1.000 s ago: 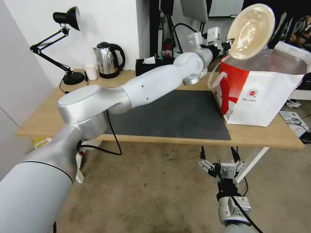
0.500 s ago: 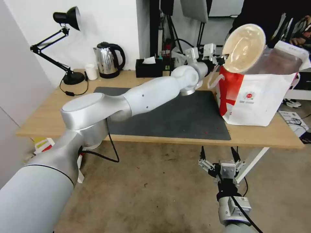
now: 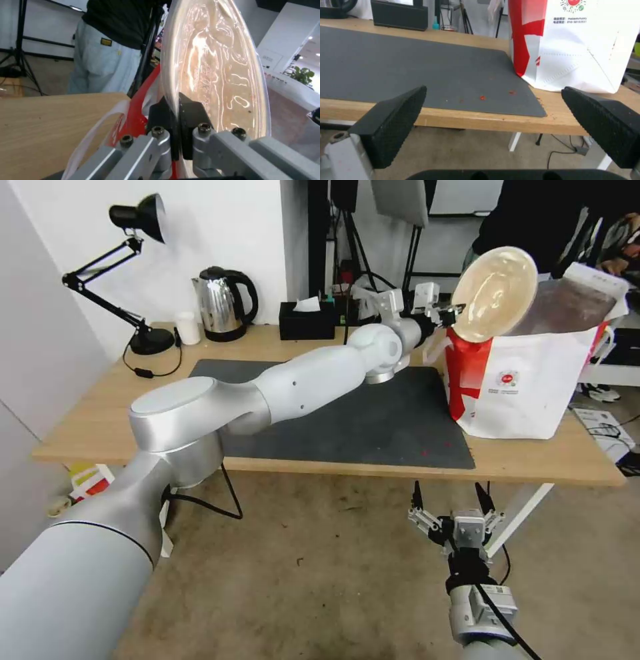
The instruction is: Pick up the trash from the table and place it into the takeout bag.
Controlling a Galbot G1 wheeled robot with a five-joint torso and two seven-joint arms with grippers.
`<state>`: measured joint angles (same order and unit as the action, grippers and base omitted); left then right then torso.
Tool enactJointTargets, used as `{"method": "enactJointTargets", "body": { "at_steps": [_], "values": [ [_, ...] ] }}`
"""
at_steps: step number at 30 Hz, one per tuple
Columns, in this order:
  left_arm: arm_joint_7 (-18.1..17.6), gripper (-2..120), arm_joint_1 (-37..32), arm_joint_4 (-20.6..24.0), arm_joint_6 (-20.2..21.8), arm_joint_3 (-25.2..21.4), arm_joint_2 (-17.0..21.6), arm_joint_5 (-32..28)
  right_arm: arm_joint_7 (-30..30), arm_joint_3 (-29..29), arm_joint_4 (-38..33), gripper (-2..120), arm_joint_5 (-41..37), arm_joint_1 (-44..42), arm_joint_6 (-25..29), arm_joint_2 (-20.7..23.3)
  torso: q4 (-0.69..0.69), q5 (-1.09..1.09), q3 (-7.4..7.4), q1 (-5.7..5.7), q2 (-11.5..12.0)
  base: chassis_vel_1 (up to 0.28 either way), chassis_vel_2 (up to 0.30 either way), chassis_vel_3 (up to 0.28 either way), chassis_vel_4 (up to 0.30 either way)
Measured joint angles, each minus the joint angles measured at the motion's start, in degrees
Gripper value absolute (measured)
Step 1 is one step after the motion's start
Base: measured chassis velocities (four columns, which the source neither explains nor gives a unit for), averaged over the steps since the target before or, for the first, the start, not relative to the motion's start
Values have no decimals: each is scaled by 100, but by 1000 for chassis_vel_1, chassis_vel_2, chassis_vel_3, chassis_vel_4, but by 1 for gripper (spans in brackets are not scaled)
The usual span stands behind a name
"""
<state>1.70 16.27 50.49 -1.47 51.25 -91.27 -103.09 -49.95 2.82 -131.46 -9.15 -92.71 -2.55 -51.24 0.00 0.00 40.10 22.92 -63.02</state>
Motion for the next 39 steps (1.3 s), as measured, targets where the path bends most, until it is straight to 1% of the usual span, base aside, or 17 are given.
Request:
{"method": "enactJointTargets", "body": {
  "at_steps": [4, 10, 11, 13, 14, 17, 24, 31, 39],
  "values": [
    [142, 0, -55, -73, 34, 22, 2, 60, 0, 0, 0, 100, 0, 0, 0, 0, 0, 0, 0, -1, 0, 0, 0, 0, 0],
    [210, 0, -56, -109, 50, 23, -1, 82, 0, 0, 0, 100, 0, 0, 0, 0, -1, 0, 0, -1, 0, 0, 0, 0, 0],
    [283, 0, -46, -158, 37, 18, -2, 99, 0, 0, 0, 100, 0, 0, 0, 0, 0, 0, 0, -1, 0, 0, 0, 0, 0],
    [410, 0, -5, -249, -8, -146, -6, 120, 0, 0, 0, 100, 0, 0, 0, 0, 0, 0, 1, -1, 0, 0, 0, 0, 0],
    [410, 0, -5, -249, -8, -146, -6, 120, 0, 0, 0, 100, 0, 0, 0, 0, 0, 0, 1, -1, 0, 0, 0, 0, 0],
    [407, 0, 112, -435, -219, -383, -8, 228, 0, 0, 0, 100, 0, 0, 0, 0, 1, 0, 0, 0, 0, 0, 0, 0, 0],
    [408, 0, 140, -562, -310, -575, -11, 321, 0, 0, 0, 100, 0, 0, 0, 0, 0, 0, 0, 0, 0, 0, 0, 0, 0],
    [462, 0, 111, -703, -408, -617, -11, 600, 0, 0, 0, 100, 0, 0, 0, 0, 0, 0, 0, 0, 0, 0, 0, 0, 0],
    [505, 0, -10, -730, -422, -693, -11, 785, 0, 0, 0, 100, 0, 0, 0, 0, 0, 0, 0, 0, 0, 0, 0, 0, 0]
  ]
}}
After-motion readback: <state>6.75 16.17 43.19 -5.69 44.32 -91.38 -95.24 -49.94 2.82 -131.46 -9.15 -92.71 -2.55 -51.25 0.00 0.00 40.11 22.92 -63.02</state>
